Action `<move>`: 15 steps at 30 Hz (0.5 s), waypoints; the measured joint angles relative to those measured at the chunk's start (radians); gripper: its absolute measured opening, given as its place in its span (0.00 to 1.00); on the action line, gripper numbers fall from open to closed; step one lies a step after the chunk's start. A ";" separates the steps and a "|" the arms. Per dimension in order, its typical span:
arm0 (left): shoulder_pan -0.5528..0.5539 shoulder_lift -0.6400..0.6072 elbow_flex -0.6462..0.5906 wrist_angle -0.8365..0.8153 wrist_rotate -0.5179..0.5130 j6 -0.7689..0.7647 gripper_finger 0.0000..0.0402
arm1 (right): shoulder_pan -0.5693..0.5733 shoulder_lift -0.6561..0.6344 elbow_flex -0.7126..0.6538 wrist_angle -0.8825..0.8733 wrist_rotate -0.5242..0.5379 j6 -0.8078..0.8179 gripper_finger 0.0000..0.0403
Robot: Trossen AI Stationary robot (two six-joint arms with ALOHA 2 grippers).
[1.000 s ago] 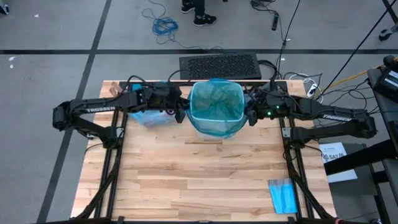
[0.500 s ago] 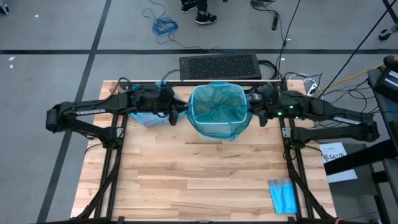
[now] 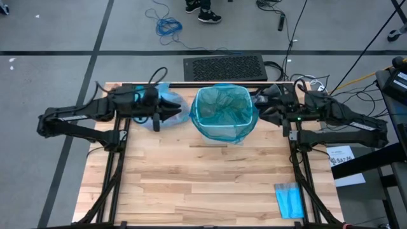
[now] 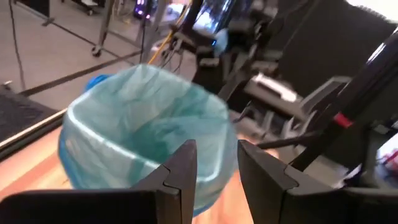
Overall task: Place trash/remove bag and relplace
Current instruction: Insert the blue trash bag into the white trash bin, then return to Home Position
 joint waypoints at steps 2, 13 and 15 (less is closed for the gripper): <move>-0.006 -0.012 0.000 0.008 0.000 -0.044 0.28 | 0.000 -0.012 0.000 -0.055 0.000 0.032 0.00; -0.041 -0.013 0.000 0.067 0.062 -0.195 0.28 | 0.004 -0.051 0.000 0.066 -0.002 -0.097 0.00; -0.070 -0.012 0.000 0.076 0.073 -0.108 0.28 | 0.004 -0.058 0.000 0.097 -0.046 -0.178 0.00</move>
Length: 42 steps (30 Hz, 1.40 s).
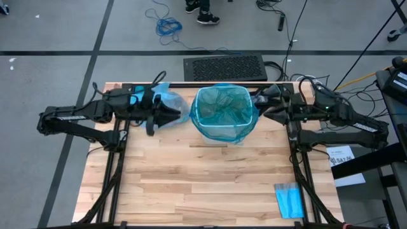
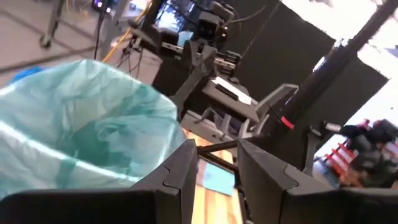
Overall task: Place trash/remove bag and relplace
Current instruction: Return to Home Position
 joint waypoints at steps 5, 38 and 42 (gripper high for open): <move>-0.022 -0.006 -0.040 0.079 -0.019 0.097 0.28 | 0.001 -0.030 0.000 0.004 -0.103 -0.132 0.00; -0.039 -0.606 -0.859 0.509 0.139 0.195 0.28 | 0.001 -0.175 -0.816 1.022 -0.103 -0.014 0.00; -0.039 -0.681 -0.967 0.553 0.155 0.172 0.28 | 0.001 -0.175 -0.838 0.984 -0.105 -0.017 0.00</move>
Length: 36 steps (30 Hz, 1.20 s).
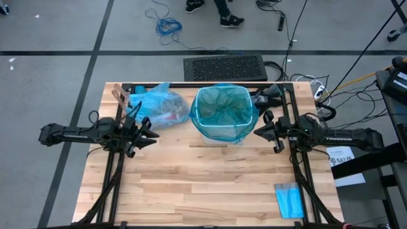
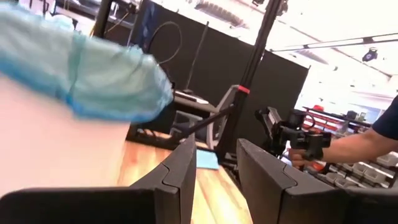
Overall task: Place trash/remove bag and relplace
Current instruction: Return to Home Position
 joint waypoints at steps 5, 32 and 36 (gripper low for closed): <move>0.000 -0.072 -0.078 0.009 0.000 -0.002 0.28 | 0.000 0.000 -0.002 -0.044 0.000 -0.004 0.00; 0.000 -0.130 -0.078 -0.090 -0.004 0.051 0.28 | -0.001 0.001 0.000 -0.297 0.002 0.171 0.00; 0.000 -0.130 -0.078 -0.090 -0.004 0.051 0.28 | -0.001 0.000 0.000 -0.296 0.002 0.171 0.00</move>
